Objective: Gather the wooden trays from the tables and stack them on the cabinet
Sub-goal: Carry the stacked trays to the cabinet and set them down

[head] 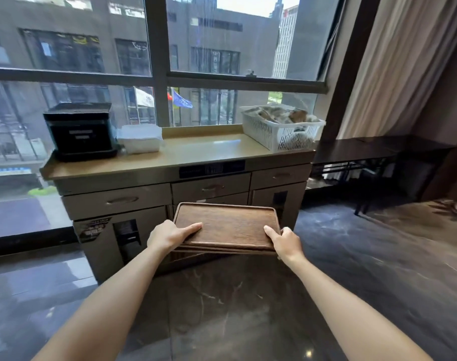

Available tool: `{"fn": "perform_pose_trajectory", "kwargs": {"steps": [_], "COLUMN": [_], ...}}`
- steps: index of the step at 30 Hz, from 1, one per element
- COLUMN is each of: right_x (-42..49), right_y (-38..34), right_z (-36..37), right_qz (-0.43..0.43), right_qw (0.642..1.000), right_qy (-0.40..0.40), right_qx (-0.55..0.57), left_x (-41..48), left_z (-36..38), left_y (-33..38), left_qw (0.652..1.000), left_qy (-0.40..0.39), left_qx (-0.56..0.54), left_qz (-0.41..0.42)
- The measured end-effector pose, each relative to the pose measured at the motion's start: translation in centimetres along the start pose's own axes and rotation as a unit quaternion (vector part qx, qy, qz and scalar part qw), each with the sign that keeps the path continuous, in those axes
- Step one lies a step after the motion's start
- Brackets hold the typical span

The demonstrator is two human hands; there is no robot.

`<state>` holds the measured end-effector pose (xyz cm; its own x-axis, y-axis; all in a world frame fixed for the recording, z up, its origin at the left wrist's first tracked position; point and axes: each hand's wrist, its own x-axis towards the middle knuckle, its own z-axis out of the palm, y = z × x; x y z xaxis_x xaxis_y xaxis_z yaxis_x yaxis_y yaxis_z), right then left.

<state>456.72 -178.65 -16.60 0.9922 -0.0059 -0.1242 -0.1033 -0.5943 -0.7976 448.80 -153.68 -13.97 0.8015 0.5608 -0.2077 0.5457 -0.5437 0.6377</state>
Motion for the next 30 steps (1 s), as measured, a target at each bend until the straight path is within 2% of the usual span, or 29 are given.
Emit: {"fn": "perform_pose_trajectory", "kwargs": {"steps": [12,21,30], "right_x": [32.8,52.9,70.7], "right_y": [-10.5,-14.7,-22.8], "right_z": [2.4,7.6,11.2], "right_qz": [-0.037,-0.063,-0.105], "right_qw": [0.999,0.991,0.978], "right_qy": [-0.038,-0.117,-0.179], "right_qx": [-0.014,-0.029,-0.040], "left_x": [27.9,44.3,59.6], "left_z": [1.0,3.8,3.1], "left_y": [14.5,19.8,25.2], "left_qw": [0.999,0.994,0.983], "left_qy": [0.026,0.061,0.116], "left_qx": [-0.006,-0.003,-0.033], "left_qz": [-0.028,-0.092,-0.139]}}
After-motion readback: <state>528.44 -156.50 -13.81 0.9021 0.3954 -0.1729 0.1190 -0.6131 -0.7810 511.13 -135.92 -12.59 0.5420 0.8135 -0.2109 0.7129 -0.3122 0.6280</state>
